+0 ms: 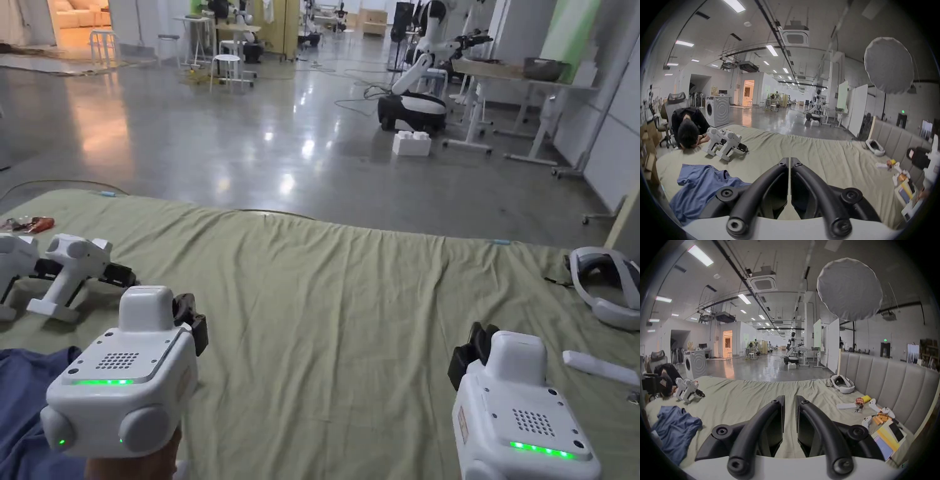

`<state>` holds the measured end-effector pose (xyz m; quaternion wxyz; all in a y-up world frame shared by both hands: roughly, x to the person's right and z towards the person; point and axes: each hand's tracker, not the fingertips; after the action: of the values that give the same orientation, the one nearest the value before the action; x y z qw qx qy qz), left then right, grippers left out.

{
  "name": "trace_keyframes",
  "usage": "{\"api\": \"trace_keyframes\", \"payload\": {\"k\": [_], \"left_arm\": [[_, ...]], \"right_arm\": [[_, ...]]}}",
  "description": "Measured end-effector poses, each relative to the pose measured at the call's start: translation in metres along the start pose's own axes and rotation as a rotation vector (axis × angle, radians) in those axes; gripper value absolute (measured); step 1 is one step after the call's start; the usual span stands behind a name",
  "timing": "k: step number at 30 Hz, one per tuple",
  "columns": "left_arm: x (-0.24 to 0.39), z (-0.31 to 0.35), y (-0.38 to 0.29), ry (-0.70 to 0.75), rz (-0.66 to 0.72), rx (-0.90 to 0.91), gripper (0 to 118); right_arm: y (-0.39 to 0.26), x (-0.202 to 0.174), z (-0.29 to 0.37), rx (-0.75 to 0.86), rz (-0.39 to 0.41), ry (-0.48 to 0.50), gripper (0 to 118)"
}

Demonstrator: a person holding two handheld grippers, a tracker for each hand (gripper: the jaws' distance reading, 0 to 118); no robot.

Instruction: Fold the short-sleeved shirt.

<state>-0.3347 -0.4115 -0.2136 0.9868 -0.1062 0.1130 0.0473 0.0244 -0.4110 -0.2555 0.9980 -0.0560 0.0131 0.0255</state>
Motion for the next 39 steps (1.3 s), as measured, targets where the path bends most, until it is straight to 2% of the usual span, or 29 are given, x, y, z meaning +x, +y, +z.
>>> {"api": "trace_keyframes", "payload": {"k": [4, 8, 15, 20, 22, 24, 25, 26, 29, 32, 35, 39], "left_arm": [[-0.016, 0.007, -0.006, -0.039, -0.024, -0.117, 5], [-0.051, 0.025, -0.019, -0.083, 0.075, -0.263, 5], [-0.126, 0.044, -0.034, 0.050, -0.019, -0.488, 5], [-0.185, 0.031, -0.054, 0.113, 0.076, -0.650, 6], [-0.197, 0.023, -0.064, 0.135, 0.062, -0.715, 22], [-0.209, 0.012, -0.074, 0.129, 0.066, -0.771, 55], [-0.215, 0.006, -0.081, 0.138, 0.094, -0.783, 65], [-0.220, 0.001, -0.088, 0.148, 0.121, -0.799, 70], [-0.244, -0.021, -0.114, 0.192, 0.174, -0.833, 70], [-0.251, -0.036, -0.130, 0.248, 0.122, -0.884, 71], [-0.248, -0.049, -0.151, 0.235, 0.073, -0.944, 71], [-0.229, -0.040, -0.145, 0.336, 0.072, -0.850, 69]], "right_arm": [[-0.001, -0.007, 0.002, -0.010, 0.029, 0.034, 17], [-0.006, -0.013, 0.002, -0.033, 0.019, 0.063, 17], [-0.025, -0.028, -0.002, -0.090, 0.003, 0.106, 17], [-0.039, -0.040, -0.004, -0.137, 0.011, 0.135, 17], [-0.045, -0.044, -0.004, -0.158, 0.002, 0.135, 17], [-0.050, -0.045, -0.004, -0.176, -0.004, 0.143, 17], [-0.053, -0.046, -0.004, -0.188, 0.000, 0.142, 17], [-0.056, -0.047, -0.005, -0.197, 0.007, 0.142, 17], [-0.061, -0.048, -0.006, -0.217, 0.020, 0.138, 17], [-0.064, -0.047, -0.009, -0.232, 0.036, 0.116, 17], [-0.068, -0.043, -0.012, -0.250, 0.027, 0.103, 17], [-0.073, -0.040, -0.015, -0.280, 0.025, 0.095, 17]]}}
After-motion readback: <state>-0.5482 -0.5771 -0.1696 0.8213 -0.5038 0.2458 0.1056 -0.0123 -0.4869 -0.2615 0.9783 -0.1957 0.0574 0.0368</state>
